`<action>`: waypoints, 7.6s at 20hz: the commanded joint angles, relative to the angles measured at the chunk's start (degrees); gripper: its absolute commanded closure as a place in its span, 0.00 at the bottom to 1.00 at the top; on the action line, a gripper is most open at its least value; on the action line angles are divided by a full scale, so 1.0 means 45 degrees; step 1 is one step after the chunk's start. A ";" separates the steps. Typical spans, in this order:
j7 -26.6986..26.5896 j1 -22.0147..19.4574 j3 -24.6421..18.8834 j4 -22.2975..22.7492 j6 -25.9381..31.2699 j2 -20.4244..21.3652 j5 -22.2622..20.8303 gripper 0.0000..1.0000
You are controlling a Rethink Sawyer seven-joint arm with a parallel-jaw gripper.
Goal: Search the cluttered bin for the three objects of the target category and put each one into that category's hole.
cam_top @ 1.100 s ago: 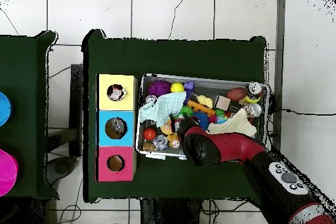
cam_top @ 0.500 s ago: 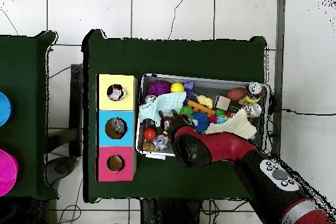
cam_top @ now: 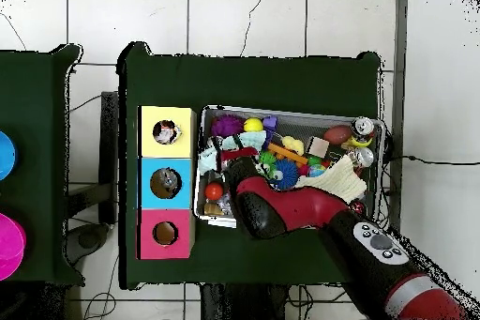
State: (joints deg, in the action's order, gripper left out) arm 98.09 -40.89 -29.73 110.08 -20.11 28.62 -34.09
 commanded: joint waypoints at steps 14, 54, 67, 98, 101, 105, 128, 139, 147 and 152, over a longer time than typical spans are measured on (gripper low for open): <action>0.1538 -0.1605 -0.1100 -0.1532 0.0300 -0.2282 -0.2145 0.00; 0.0768 0.6790 1.0645 -0.1642 -0.8069 -0.7388 1.4022 0.00; -0.0452 0.6339 1.0451 -0.1322 -0.8414 -0.6817 1.4720 0.00; -0.1405 0.6871 1.1578 -0.1601 -0.5867 -0.6455 1.5760 0.00; -0.1363 0.6925 1.1740 -0.1578 -0.5984 -0.6448 1.5768 0.00; -0.1297 0.7090 1.1883 -0.1477 -0.6209 -0.6493 1.5998 0.00; 0.0959 0.6834 1.1878 -0.1301 -0.1629 -0.4337 1.1307 0.00; 0.2635 0.4713 0.8520 -0.2056 -0.2136 -0.0879 0.3530 0.00; 0.2402 0.4808 0.8315 -0.2199 -0.2986 -0.0446 0.2653 0.00; 0.2932 0.4073 0.7114 -0.2005 -0.2792 -0.0199 0.1574 0.00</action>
State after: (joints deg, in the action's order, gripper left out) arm 98.10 -19.50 14.40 104.60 -34.57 26.48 -20.37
